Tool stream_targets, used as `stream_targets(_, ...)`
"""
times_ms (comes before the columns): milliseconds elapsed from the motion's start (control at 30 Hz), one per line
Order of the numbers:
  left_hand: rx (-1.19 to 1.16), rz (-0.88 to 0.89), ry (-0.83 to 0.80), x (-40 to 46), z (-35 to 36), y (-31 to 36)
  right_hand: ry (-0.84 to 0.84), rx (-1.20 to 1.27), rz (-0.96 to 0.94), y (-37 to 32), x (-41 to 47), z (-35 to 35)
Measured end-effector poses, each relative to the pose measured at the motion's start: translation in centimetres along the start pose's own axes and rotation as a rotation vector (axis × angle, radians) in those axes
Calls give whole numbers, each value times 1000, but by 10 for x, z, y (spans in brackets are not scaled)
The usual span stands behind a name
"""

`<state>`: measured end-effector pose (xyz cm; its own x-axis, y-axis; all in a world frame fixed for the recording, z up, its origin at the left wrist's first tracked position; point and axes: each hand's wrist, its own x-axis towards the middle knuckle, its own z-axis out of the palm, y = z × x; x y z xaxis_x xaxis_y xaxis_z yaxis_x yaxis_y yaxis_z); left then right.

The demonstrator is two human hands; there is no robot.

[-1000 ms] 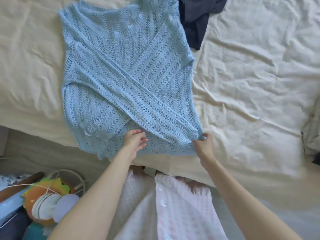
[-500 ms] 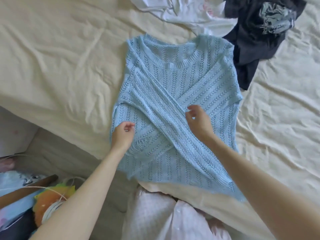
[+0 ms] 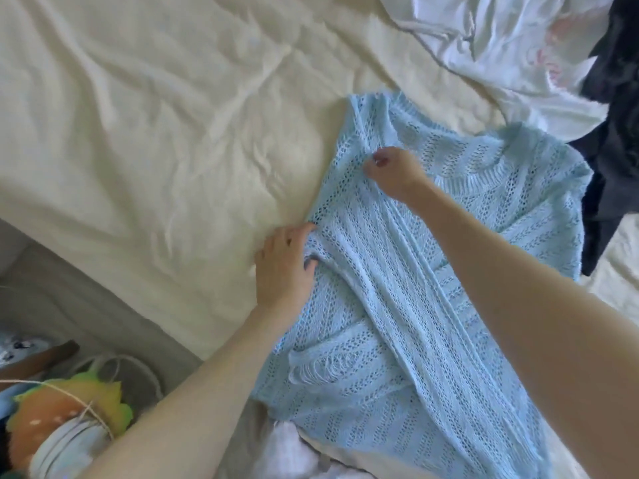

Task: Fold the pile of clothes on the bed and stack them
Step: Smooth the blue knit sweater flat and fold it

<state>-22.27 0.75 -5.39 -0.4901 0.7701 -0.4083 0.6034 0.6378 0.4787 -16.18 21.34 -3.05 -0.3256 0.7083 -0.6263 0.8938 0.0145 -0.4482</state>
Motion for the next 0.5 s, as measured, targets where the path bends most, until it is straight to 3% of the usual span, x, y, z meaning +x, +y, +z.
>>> stream_targets(200, -241, 5, -15, 3, -23, -32, -38, 114, 2, -16, 16, -4)
stream_targets(367, -504, -37, -87, 4, -32, -46, 48, -54, -124, -25, 17, -9)
stream_targets(500, -727, -138, -86, 5, -31, -45, -28, 261, -42, -43, 22, -8)
